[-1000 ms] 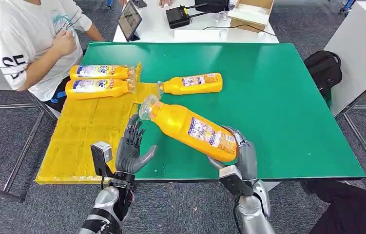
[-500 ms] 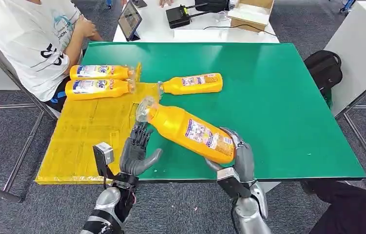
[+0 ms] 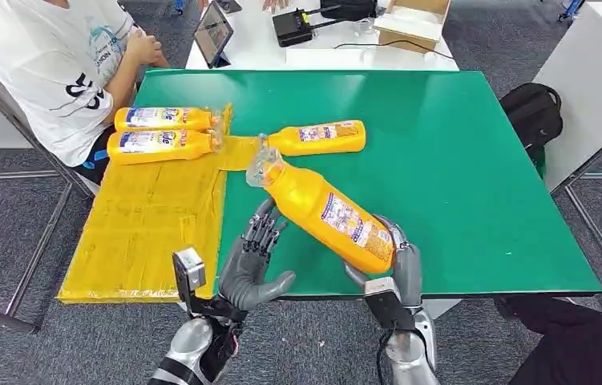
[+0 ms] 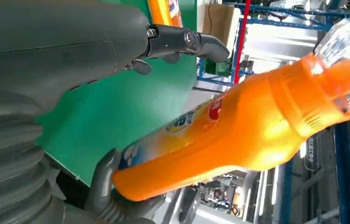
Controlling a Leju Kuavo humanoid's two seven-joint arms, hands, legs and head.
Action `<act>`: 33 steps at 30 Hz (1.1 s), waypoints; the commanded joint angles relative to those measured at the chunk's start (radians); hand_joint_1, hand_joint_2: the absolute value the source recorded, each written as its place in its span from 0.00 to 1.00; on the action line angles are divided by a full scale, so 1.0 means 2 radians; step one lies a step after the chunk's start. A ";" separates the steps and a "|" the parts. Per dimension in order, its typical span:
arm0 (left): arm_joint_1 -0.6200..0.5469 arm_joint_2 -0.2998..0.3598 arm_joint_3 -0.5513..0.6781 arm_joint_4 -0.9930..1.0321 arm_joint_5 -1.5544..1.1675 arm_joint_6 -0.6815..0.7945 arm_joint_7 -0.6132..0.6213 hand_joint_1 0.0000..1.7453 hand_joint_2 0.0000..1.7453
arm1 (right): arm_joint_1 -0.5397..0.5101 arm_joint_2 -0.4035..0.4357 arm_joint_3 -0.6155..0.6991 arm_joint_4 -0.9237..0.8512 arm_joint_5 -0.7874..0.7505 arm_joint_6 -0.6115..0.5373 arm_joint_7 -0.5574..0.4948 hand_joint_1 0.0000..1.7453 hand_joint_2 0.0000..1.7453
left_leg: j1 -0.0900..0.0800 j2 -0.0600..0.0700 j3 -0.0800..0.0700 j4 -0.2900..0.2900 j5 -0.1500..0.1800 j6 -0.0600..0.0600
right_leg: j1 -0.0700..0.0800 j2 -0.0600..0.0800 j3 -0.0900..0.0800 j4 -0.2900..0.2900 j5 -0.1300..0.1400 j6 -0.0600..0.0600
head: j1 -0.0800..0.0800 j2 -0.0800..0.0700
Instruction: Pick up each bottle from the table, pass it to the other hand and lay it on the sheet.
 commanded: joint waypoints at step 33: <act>-0.003 -0.006 -0.015 0.033 0.001 0.010 0.005 0.00 1.00 | -0.015 0.020 0.010 0.047 0.015 -0.019 -0.010 1.00 1.00 | 0.000 0.001 0.003 -0.001 -0.001 0.001 | 0.000 0.000 0.003 -0.001 -0.001 -0.001 | 0.000 0.000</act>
